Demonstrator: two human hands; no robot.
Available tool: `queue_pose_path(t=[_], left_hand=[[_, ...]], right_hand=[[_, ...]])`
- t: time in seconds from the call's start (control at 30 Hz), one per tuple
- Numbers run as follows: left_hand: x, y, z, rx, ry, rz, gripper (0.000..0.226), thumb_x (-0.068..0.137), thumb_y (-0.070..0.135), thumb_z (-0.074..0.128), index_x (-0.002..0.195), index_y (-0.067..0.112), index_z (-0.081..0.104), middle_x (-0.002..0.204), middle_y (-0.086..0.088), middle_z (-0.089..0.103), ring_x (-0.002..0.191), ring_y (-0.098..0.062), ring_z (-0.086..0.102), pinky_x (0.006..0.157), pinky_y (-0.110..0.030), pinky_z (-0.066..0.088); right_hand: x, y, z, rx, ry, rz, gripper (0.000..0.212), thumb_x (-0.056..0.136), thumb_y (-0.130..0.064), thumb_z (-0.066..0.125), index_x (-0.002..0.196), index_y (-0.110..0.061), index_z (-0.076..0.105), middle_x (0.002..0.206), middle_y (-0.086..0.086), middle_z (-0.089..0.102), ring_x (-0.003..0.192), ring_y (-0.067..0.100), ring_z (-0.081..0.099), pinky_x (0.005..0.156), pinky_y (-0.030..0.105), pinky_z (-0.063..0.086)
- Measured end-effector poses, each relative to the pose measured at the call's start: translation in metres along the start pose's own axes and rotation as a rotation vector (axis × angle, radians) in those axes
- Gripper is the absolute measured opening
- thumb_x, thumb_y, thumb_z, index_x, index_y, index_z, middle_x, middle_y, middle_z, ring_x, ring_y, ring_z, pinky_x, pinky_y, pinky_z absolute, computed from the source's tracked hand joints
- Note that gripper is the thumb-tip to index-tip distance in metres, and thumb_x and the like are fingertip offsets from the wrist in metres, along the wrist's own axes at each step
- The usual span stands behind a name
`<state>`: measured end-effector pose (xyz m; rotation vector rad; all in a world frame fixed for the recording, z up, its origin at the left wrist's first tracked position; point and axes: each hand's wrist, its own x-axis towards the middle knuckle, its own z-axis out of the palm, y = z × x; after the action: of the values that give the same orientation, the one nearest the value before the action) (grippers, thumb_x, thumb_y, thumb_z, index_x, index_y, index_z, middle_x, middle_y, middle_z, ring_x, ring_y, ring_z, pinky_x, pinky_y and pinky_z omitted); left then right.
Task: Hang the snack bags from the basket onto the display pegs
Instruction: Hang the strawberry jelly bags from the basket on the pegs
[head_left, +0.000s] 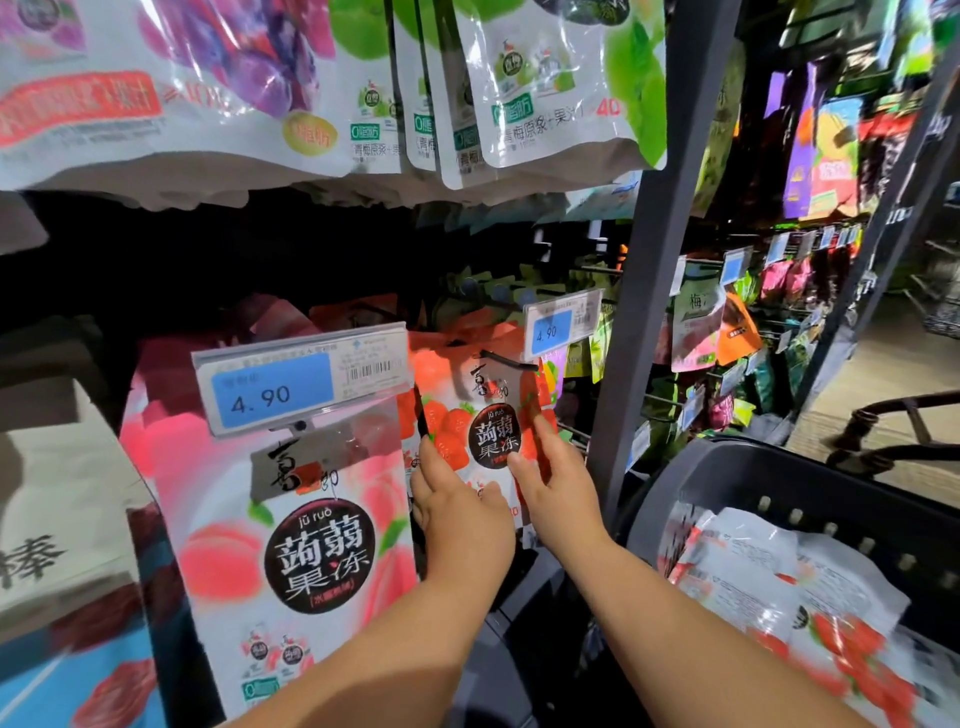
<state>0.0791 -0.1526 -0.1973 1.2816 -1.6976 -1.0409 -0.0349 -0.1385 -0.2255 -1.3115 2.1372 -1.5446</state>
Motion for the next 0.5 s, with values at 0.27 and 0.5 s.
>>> queue_pose_path(t=[0.27,0.5], left_hand=[[-0.016,0.000,-0.009,0.050,0.063,0.145,0.084,0.097,0.015,0.050,0.155,0.023,-0.010,0.162,0.000,-0.005,0.149,-0.021,0.002,0.118,-0.033,0.008],[-0.035,0.005,-0.013,0.092,0.190,0.324,0.066,0.091,0.006,0.055,0.150,0.015,0.026,0.153,-0.007,0.022,0.140,-0.020,0.018,0.110,-0.017,0.003]], right_hand=[[-0.019,0.008,-0.014,-0.051,0.040,-0.041,0.065,0.091,-0.045,0.062,0.150,-0.039,0.036,0.136,-0.003,0.054,0.123,0.010,0.052,0.103,0.030,0.043],[-0.036,0.005,-0.039,-0.046,0.087,0.013,0.040,0.091,-0.035,0.069,0.129,-0.024,0.059,0.118,-0.004,0.062,0.101,0.007,0.060,0.082,0.012,0.045]])
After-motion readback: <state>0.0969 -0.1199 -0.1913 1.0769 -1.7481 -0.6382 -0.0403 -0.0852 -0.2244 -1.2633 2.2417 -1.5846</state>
